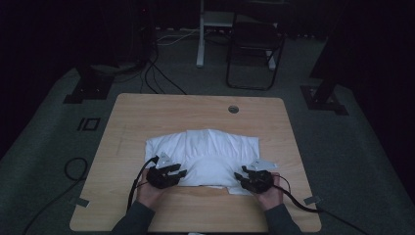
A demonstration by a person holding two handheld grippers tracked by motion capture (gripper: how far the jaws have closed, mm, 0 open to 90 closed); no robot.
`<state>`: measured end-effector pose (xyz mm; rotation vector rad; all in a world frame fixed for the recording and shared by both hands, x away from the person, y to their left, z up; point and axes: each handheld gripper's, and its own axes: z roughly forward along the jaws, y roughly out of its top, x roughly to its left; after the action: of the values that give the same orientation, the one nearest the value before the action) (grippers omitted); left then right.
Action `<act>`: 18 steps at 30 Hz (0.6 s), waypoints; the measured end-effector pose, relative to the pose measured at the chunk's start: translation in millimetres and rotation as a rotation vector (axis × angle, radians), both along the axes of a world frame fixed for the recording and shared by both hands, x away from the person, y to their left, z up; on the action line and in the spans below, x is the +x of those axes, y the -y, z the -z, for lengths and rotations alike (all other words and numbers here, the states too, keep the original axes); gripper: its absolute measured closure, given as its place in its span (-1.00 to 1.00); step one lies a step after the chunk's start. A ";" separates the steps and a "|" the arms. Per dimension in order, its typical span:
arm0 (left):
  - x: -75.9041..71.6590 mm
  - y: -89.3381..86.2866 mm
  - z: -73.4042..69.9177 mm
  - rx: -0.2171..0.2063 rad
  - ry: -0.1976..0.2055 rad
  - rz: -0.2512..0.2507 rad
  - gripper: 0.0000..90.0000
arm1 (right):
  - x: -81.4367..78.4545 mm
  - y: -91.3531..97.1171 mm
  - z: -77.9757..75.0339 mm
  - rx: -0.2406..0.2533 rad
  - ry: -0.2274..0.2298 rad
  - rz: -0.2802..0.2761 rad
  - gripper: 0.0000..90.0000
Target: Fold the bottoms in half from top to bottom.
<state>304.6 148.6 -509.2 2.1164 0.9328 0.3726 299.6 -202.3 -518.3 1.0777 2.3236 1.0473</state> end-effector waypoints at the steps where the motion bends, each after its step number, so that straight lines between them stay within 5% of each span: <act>1: -1.5 -1.2 3.7 0.033 0.010 -0.018 0.40 | -0.8 1.8 3.9 -0.008 -0.013 0.009 0.35; 2: -1.6 -3.1 7.8 0.065 0.011 -0.035 0.42 | -1.0 3.7 7.7 -0.014 -0.025 0.022 0.38; 7: 0.8 -13.4 18.7 0.072 -0.009 -0.115 0.45 | -0.2 8.6 17.9 -0.023 -0.062 0.036 0.45; 12: 6.1 -19.1 26.6 0.011 -0.040 -0.135 0.50 | -1.1 7.5 19.5 -0.030 -0.061 0.041 0.47; 17: 8.5 -21.5 27.6 0.003 -0.031 -0.135 0.52 | -4.5 6.2 21.0 -0.029 -0.048 0.060 0.47; 18: 12.3 -25.0 28.5 -0.030 -0.029 -0.144 0.52 | -4.5 6.4 21.2 -0.026 -0.048 0.060 0.47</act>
<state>316.9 173.6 -537.7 2.0383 1.1047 0.3989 295.1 -208.6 -539.5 1.1677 2.3199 0.9770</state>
